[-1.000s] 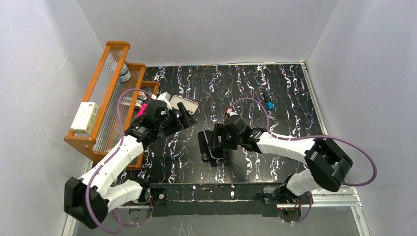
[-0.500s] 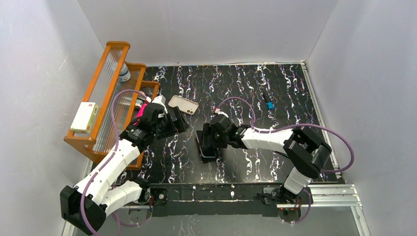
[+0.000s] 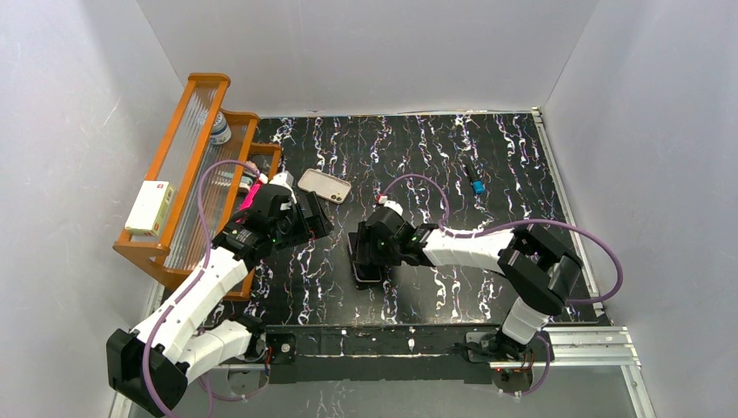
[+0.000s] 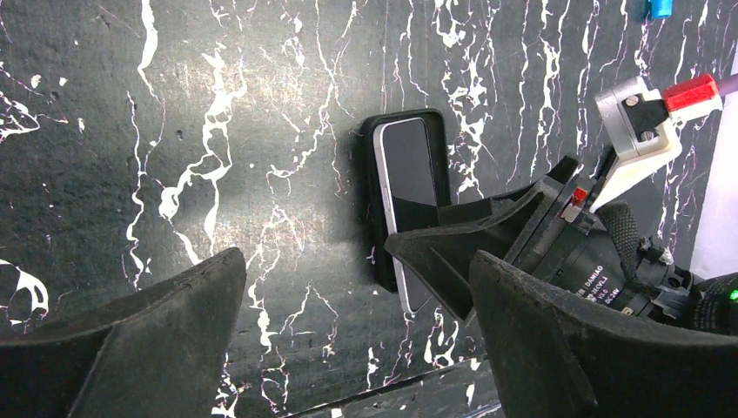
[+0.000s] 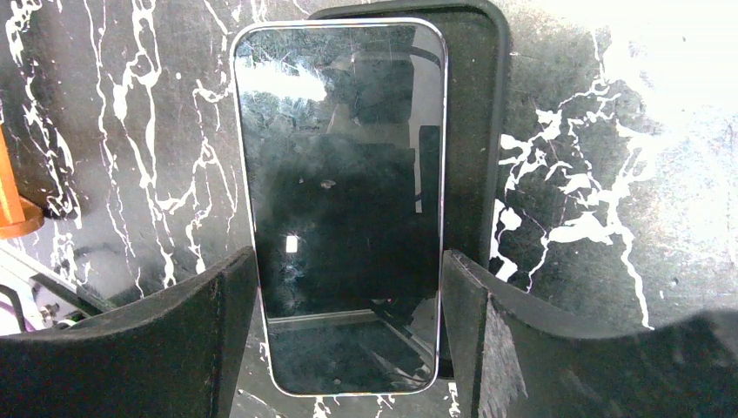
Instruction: Put the phone into the phone case
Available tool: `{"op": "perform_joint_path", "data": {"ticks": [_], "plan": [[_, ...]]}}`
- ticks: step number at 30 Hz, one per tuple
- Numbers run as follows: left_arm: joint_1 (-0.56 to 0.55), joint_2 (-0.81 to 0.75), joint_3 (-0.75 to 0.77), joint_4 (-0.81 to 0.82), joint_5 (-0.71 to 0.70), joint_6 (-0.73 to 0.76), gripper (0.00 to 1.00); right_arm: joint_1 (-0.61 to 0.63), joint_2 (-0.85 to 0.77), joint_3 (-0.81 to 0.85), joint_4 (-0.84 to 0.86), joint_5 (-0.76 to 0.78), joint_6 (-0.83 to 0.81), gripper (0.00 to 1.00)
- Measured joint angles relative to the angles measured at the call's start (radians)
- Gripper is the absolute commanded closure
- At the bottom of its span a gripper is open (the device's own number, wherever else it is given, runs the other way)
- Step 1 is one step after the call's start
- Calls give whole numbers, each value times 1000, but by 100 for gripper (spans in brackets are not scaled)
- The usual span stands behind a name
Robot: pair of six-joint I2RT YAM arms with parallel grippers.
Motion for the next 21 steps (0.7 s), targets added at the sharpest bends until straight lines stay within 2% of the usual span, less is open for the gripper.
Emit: {"op": "perform_joint_path", "data": {"ticks": [6, 10, 14, 21], "plan": [[0, 0, -6, 2, 0, 0, 4, 12, -1, 6, -19, 29, 6, 16], [0, 8, -19, 1, 0, 1, 7, 13, -10, 15, -51, 32, 3, 5], [0, 18, -34, 0, 3, 4, 10, 13, -44, 17, -69, 28, -4, 5], [0, 30, -52, 13, 40, 4, 21, 13, -80, 17, -87, 21, -37, 14]]}}
